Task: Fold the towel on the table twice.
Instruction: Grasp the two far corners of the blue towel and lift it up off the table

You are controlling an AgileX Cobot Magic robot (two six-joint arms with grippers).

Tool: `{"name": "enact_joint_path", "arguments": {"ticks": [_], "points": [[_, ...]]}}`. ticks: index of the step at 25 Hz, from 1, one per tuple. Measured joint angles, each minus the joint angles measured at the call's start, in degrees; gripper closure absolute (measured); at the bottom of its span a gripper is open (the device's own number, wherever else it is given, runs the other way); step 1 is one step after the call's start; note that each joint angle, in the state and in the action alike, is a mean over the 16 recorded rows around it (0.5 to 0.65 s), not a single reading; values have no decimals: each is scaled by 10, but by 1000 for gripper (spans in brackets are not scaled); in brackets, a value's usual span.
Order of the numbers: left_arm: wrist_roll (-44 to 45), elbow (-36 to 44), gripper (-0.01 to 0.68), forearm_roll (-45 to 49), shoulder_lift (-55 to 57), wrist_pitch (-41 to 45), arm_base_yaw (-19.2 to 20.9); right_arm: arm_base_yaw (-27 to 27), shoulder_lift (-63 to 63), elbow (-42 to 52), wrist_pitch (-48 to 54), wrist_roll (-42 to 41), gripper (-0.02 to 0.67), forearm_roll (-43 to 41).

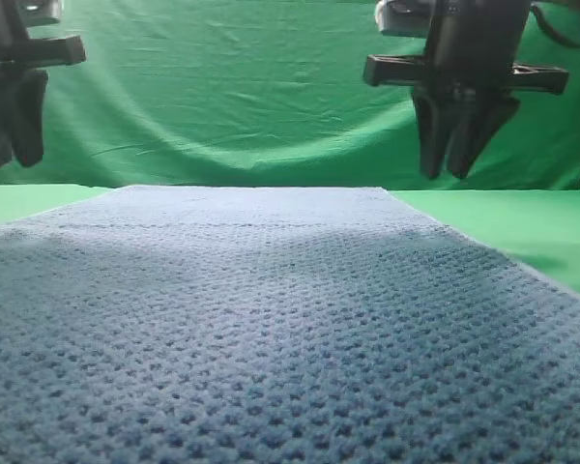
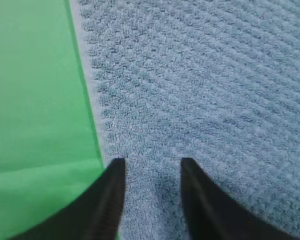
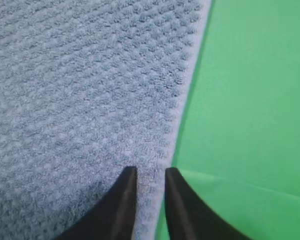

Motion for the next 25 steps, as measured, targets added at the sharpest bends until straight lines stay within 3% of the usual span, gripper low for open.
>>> {"name": "enact_joint_path", "arguments": {"ticks": [7, 11, 15, 25], "points": [[0, -14, 126, 1, 42, -5, 0, 0, 42, -12, -12, 0, 140, 11], [0, -15, 43, 5, 57, -12, 0, 0, 58, -13, -22, 0, 37, 14], [0, -16, 34, 10, 73, -23, 0, 0, 73, -14, -35, 0, 5, 15], [0, -22, 60, 21, 108, -44, 0, 0, 95, -20, -64, 0, 33, 13]]}}
